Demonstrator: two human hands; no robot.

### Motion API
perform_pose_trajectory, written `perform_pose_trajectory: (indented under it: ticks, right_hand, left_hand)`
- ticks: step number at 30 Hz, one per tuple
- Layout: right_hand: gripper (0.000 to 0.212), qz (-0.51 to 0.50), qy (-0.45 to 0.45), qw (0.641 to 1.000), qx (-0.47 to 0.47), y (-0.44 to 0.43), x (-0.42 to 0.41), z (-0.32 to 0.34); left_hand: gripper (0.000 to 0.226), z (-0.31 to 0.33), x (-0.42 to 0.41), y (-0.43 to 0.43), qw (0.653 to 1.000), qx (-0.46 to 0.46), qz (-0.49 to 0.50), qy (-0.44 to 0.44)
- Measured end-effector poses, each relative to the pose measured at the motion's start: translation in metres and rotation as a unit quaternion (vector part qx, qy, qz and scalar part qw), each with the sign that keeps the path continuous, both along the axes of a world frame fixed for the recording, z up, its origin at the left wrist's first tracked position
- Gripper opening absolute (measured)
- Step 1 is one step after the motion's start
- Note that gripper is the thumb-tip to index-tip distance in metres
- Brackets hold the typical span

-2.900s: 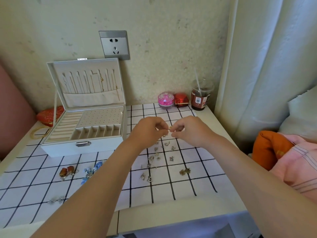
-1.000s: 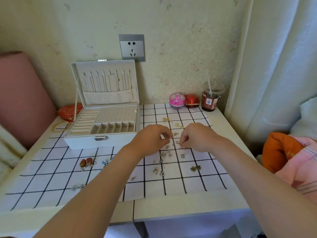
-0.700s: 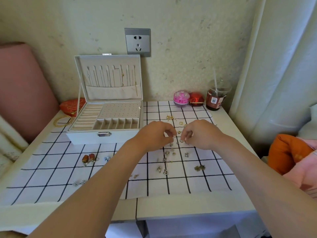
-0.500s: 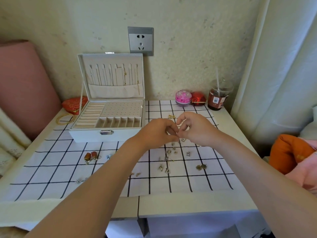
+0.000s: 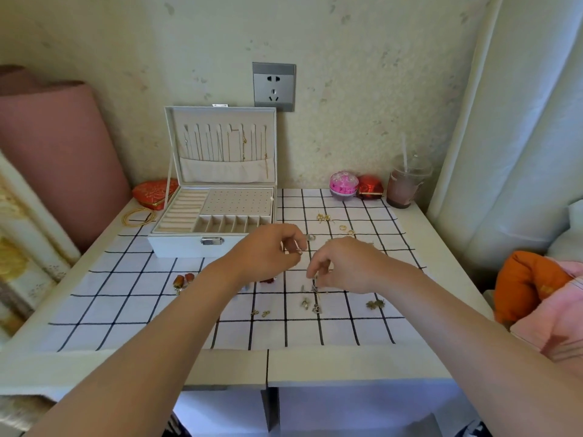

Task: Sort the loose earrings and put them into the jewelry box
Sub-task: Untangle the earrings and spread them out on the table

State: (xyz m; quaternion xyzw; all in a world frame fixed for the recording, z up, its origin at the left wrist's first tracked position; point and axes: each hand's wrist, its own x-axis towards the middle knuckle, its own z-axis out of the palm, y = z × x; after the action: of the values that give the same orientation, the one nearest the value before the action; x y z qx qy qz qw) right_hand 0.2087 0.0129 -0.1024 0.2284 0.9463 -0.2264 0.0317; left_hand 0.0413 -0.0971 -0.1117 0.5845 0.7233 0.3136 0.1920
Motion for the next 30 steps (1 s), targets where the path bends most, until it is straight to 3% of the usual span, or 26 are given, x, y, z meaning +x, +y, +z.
perform_pose_trajectory:
  ticks: [7,19,24,30]
  right_hand:
    - [0.008,0.005,-0.043,0.997,0.068,-0.009,-0.010,-0.001]
    - [0.012,-0.069,0.051,0.996,-0.012,0.026,0.027,0.016]
    - [0.026,-0.109,0.006,0.994,-0.020,0.045,0.060,0.009]
    - [0.013,-0.133,-0.064,0.989,0.030,0.052,0.075,0.006]
  left_hand:
    - [0.012,-0.003,-0.002,-0.009,0.999,-0.049,-0.019,0.011]
    - [0.011,-0.002,0.007,0.000,0.998,-0.050,-0.040,0.002]
    - [0.017,-0.002,0.028,0.018,0.998,-0.046,-0.052,0.010]
    - [0.009,-0.001,0.052,0.042,0.997,-0.044,-0.059,0.020]
